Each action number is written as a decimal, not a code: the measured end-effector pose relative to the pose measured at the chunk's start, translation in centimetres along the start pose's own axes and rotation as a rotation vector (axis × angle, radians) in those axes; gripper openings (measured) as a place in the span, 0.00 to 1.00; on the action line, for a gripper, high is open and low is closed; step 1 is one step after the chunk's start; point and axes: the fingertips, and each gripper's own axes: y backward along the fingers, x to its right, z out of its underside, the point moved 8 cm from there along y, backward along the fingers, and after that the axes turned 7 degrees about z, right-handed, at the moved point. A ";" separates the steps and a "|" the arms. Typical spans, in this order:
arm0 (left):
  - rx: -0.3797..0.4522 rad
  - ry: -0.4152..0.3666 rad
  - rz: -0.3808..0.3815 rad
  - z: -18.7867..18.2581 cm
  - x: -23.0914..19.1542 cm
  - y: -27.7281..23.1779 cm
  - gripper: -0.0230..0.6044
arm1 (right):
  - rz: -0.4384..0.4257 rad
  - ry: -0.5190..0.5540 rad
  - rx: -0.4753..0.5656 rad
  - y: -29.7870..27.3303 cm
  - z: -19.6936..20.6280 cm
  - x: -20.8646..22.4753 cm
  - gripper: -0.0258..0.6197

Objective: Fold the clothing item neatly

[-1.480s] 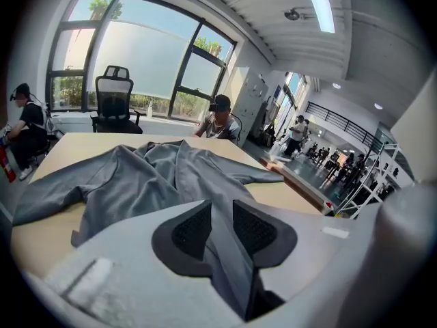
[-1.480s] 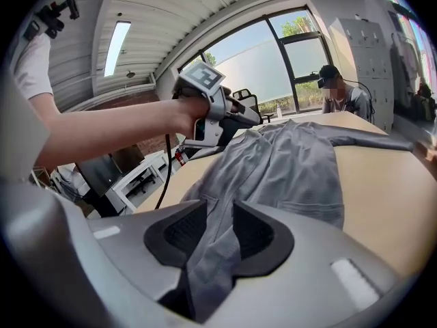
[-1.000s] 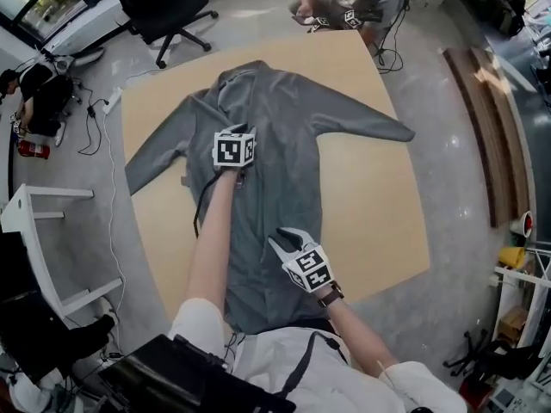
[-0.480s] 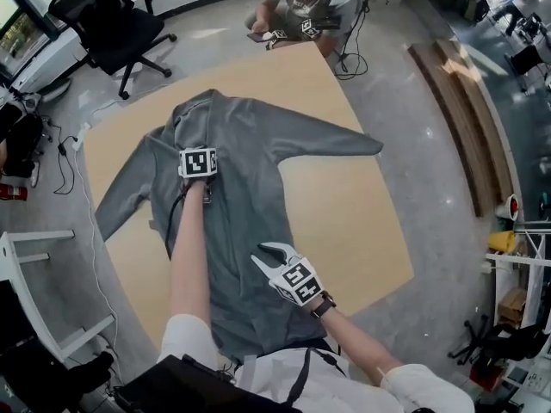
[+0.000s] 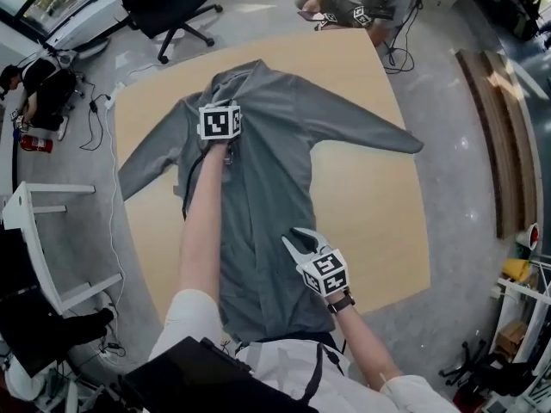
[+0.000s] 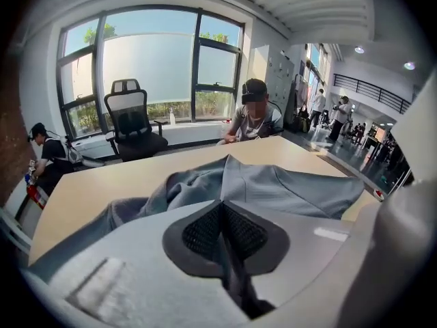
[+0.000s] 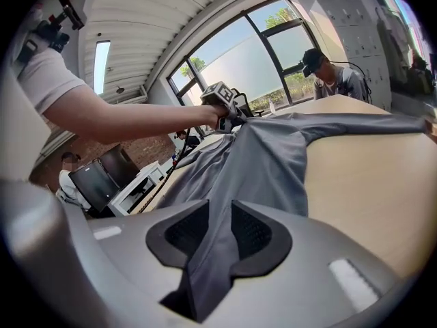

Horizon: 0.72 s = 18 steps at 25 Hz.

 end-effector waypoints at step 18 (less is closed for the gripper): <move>0.195 0.154 -0.102 6.9 -2.5 17.3 0.19 | 0.000 -0.096 0.137 -0.1 -3.0 -0.7 0.20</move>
